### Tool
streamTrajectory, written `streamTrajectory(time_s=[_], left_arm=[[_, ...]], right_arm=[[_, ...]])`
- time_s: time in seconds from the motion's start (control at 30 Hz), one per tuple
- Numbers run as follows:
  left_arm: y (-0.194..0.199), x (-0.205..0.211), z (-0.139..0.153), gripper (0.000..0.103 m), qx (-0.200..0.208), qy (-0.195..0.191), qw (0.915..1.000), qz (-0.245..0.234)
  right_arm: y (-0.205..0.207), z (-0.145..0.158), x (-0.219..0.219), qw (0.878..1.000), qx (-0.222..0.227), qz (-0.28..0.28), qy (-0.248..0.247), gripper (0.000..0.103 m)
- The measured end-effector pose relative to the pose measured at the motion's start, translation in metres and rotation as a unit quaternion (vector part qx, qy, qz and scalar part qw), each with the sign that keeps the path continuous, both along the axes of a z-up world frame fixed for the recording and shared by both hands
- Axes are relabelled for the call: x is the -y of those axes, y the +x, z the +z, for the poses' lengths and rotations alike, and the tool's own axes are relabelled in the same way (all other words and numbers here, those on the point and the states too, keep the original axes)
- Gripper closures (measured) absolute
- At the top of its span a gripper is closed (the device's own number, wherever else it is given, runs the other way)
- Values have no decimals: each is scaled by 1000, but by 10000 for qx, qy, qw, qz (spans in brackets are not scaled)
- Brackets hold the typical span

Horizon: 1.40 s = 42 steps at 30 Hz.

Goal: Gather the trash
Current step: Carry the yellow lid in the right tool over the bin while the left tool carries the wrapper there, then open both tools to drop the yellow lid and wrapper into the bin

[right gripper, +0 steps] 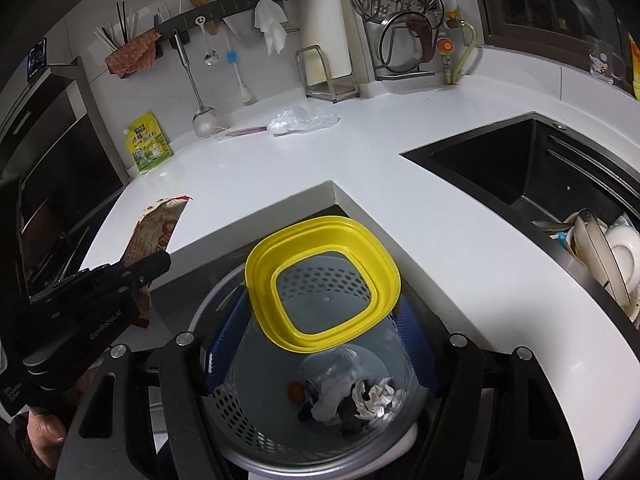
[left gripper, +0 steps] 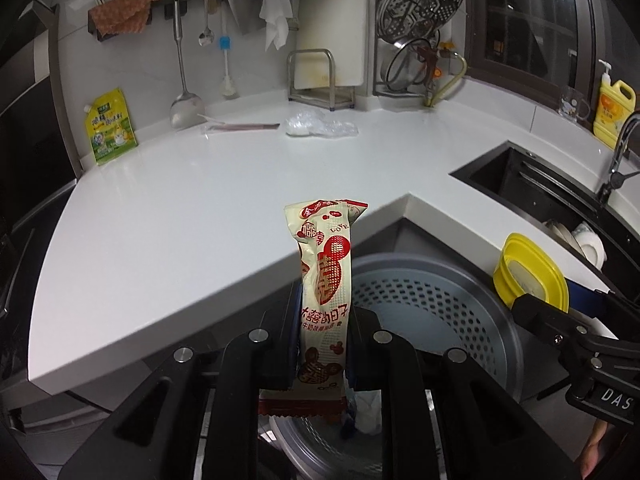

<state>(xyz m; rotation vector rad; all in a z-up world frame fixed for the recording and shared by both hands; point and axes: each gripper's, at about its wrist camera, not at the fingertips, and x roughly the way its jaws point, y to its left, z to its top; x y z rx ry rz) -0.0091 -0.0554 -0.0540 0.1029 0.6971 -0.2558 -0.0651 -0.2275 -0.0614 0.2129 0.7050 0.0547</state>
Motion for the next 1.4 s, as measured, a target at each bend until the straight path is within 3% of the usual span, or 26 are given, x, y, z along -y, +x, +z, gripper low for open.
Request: streamTrajectory(time_s=[0.47, 1.27, 1.33, 1.4], left_arm=[[-20, 12, -31, 84, -462, 82, 9986, -241], [-12, 6, -46, 81, -694, 12, 9974, -194], [-11, 4, -46, 78, -705, -7, 9974, -161], [-11, 2, -46, 59, -715, -46, 9974, -101]], right_arm=[[-19, -23, -5, 9999, -143, 44, -30, 34], [-7, -49, -9, 9985, -521, 151, 38, 33], [-7, -48, -8, 9987, -496, 135, 37, 33], [-8, -47, -6, 9989, -458, 66, 61, 32]])
